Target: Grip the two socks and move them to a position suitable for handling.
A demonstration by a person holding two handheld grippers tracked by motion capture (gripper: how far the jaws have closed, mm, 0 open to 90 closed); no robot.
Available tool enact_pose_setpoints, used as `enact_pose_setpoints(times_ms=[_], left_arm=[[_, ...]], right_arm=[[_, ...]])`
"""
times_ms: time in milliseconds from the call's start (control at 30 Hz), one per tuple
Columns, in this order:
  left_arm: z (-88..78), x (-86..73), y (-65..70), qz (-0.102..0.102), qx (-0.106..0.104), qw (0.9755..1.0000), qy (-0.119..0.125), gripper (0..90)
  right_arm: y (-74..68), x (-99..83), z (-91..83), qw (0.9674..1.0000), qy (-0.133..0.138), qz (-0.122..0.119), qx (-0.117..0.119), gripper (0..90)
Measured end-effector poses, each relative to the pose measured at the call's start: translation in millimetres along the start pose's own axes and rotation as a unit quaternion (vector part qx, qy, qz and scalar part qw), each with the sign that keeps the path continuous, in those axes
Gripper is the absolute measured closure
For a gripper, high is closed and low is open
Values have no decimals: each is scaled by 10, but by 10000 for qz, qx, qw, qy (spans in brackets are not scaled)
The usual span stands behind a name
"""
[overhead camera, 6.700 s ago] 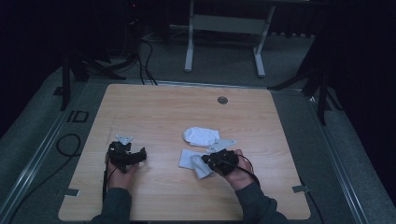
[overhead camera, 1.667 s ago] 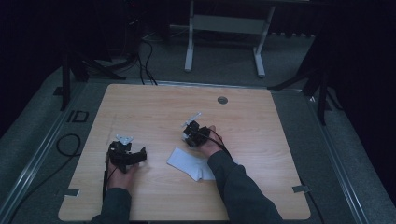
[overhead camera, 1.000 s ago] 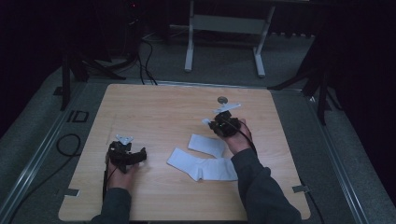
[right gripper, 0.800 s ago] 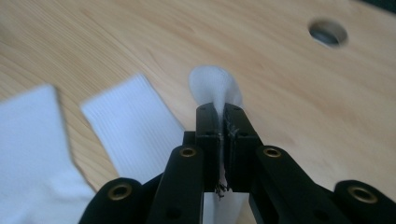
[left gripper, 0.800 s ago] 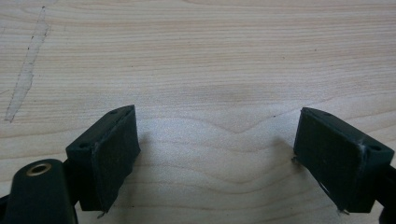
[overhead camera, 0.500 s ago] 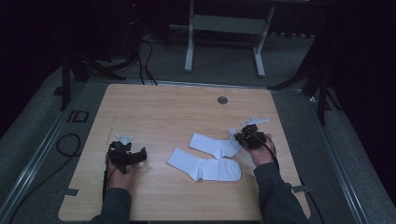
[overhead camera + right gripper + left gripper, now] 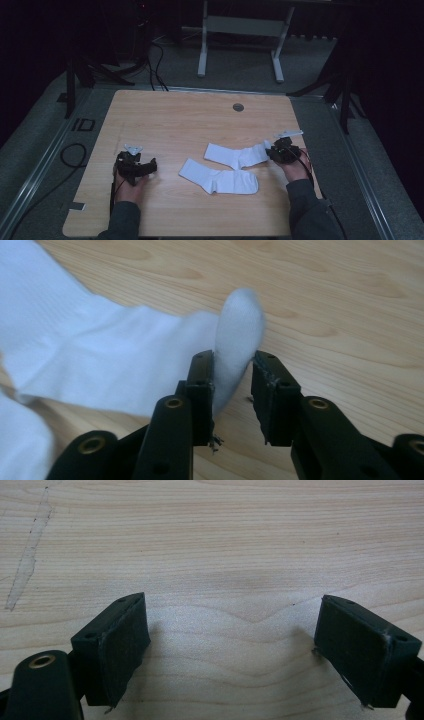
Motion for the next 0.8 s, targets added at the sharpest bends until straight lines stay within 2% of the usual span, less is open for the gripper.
enact_pose_setpoints(times_ms=[33, 167, 300, 467, 800], left_arm=[[0, 0, 0, -1, 1, 10000, -1, 141], [0, 0, 1, -3, 1, 10000, 0, 141], [0, -1, 2, 3, 1, 10000, -4, 141], [1, 0, 5, 2, -4, 10000, 0, 141], [1, 1, 5, 5, -4, 10000, 4, 141]], right_arm=[[53, -2, -41, 10000, 12, 3, -98, 649], [144, 62, -153, 9997, 136, 72, -172, 599], [143, 127, -200, 9998, 183, 39, -97, 586], [6, 230, -187, 9996, 183, -172, 127, 571], [-260, 391, -131, 9976, 164, -524, 412, 571]])
Point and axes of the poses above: each handheld gripper's, and its own axes: z roughly forward along the jaws, x roughly out of its top, y roughly to its right, the point moved 9 cm from there along z, roughly forward along the jaws, and after that the axes turned 5 degrees about -z, right-handed, at the moved point
